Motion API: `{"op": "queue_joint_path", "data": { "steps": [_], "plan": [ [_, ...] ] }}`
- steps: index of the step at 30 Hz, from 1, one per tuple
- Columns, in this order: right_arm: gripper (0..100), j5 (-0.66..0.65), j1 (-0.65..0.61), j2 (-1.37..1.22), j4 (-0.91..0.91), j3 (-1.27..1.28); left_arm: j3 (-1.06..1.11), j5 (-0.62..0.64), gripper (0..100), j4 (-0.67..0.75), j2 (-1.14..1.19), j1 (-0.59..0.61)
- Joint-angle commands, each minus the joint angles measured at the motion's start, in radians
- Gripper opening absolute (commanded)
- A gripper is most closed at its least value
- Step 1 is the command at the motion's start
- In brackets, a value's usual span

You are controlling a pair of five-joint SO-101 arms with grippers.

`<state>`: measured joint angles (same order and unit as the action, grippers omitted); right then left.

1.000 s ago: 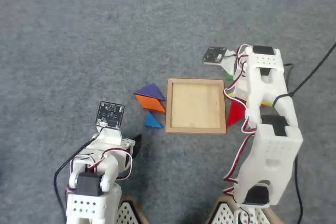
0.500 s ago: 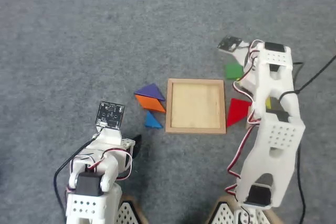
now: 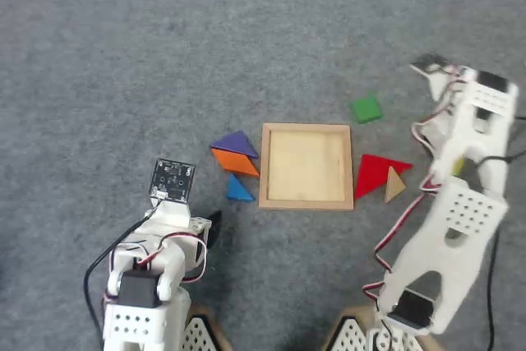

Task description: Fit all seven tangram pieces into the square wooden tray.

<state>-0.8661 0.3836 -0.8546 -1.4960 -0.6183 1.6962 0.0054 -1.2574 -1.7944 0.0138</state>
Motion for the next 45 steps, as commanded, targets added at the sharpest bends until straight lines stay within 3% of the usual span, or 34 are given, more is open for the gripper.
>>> {"op": "queue_joint_path", "data": {
  "steps": [1,7,15,19,26,34,39,45],
  "plan": [
    [25.6,0.075,0.116,0.024,-0.062,-0.018,-0.013,0.009,23,-0.003,-0.021,0.002],
    [25.6,0.172,0.229,0.143,-0.097,0.017,-0.013,0.009,23,-0.003,-0.021,0.002],
    [29.9,0.391,0.254,0.278,-0.101,0.038,-0.013,0.009,23,-0.003,-0.021,0.002],
    [33.4,0.394,0.259,0.285,-0.082,0.133,-0.013,0.009,23,-0.003,-0.021,0.002],
    [33.3,0.434,0.251,0.292,0.209,0.443,-0.013,0.009,23,-0.003,-0.021,0.002],
    [33.3,0.45,0.236,0.295,0.289,0.46,-0.013,0.009,23,-0.003,-0.021,0.002],
    [32.9,0.374,0.232,0.285,0.271,0.468,-0.013,0.009,23,-0.003,-0.021,0.002],
    [17.4,0.371,0.234,0.285,0.26,0.468,-0.013,0.009,23,-0.003,-0.021,0.002]
  ]
}}
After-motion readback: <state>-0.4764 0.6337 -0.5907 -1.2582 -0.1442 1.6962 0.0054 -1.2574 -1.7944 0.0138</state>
